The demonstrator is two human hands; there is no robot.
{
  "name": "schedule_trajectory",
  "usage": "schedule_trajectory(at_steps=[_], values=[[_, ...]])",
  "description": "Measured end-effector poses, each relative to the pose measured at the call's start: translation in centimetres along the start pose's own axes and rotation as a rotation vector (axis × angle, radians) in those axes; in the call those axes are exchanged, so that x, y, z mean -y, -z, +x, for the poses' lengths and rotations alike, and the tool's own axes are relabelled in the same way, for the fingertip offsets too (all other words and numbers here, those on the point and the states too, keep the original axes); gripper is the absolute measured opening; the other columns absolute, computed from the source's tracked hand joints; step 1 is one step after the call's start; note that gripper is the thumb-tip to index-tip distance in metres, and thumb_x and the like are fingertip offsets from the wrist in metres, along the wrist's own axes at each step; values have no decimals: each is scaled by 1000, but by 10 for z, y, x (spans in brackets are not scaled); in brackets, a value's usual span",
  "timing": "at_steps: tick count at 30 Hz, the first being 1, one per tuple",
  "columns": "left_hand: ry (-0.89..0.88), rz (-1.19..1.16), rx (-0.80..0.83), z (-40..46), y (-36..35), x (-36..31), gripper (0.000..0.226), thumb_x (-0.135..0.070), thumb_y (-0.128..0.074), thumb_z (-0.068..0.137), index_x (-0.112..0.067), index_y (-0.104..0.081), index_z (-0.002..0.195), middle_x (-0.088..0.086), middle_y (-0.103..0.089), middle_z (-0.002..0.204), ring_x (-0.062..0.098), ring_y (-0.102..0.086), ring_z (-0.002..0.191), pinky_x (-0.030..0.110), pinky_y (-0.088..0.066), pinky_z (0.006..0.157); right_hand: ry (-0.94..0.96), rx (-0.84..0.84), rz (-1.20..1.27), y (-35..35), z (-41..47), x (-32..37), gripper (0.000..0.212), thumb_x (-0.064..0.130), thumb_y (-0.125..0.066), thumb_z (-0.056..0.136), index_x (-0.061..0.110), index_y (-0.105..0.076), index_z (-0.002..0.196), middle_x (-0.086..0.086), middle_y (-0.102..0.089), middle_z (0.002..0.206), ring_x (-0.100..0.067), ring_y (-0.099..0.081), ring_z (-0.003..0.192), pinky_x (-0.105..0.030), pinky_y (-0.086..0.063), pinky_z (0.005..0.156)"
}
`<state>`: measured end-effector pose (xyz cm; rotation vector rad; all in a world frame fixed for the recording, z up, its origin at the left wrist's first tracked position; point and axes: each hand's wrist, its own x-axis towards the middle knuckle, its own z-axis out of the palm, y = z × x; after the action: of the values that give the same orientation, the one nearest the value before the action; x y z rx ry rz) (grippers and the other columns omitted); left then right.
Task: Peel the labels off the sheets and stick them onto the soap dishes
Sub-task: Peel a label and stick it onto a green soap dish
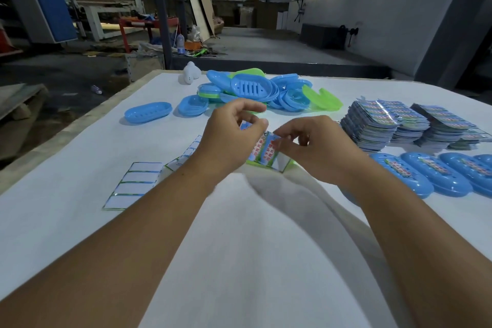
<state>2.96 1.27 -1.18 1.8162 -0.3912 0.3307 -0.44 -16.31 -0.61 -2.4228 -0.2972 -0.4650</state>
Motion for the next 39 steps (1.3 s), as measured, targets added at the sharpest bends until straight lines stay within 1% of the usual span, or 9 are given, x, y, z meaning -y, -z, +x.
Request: schedule_trajectory(at_steps=[3,7,10,20,23,25,31,35,39], values=[[60,-144,-41,3,2,-4,15,-27,-72,91,-35,-64,101,-8,-72,100,7,-71,92,31,-62,76,-101,-42,236,-1,2,0,20,19,-70,94,29,-71,76,14,-72,69,1,-57,55,-14,-45,54],[200,-350,-16,5,1,-7,18,-16,-71,91,-24,-64,105,0,-76,82,11,-73,71,25,-58,63,-254,-130,566,2,2,3,13,13,-68,97,21,-67,86,11,-75,67,-1,-61,53,-16,-49,51],[223,-347,32,5,-1,-6,27,-9,-73,86,-24,-66,107,4,-77,83,10,-72,70,22,-55,62,-309,-179,679,2,3,3,13,11,-68,97,23,-65,96,8,-77,73,-6,-66,61,-19,-53,55],[159,-255,66,3,-3,-3,33,-9,-74,82,-26,-60,107,-4,-77,79,4,-67,64,19,-52,60,-334,-195,644,0,3,2,23,15,-72,94,22,-63,114,6,-78,78,-3,-69,63,-20,-53,55],[139,-237,78,2,-3,-3,34,-11,-76,83,-24,-59,109,-4,-77,80,5,-66,65,22,-49,65,-265,-260,380,-3,4,-3,21,25,-80,87,26,-65,102,7,-70,88,-9,-63,66,-27,-51,63],[128,-224,93,1,-3,-3,34,-12,-77,83,-24,-57,109,-3,-78,81,5,-66,66,25,-49,68,-201,-270,242,-5,4,-4,14,31,-82,84,29,-68,85,10,-64,82,-8,-54,63,-25,-44,62],[88,-182,113,-1,-2,-2,31,-15,-77,86,-28,-54,102,-5,-77,80,2,-67,67,24,-49,73,-141,-207,183,-6,-1,3,16,31,-75,85,29,-76,70,14,-72,65,2,-57,54,-23,-45,57],[55,-140,101,-4,-4,0,28,-15,-76,86,-30,-55,98,-5,-77,82,11,-72,79,32,-57,81,-109,-181,130,-4,-4,8,22,34,-70,84,33,-77,63,9,-60,49,-6,-41,42,-15,-30,42],[18,-102,91,-5,-7,-1,27,-13,-73,87,-30,-54,94,-3,-76,82,13,-72,81,34,-58,84,-113,-154,95,-4,-6,12,23,34,-66,81,38,-75,60,4,-52,44,-11,-35,40,-15,-26,39]])
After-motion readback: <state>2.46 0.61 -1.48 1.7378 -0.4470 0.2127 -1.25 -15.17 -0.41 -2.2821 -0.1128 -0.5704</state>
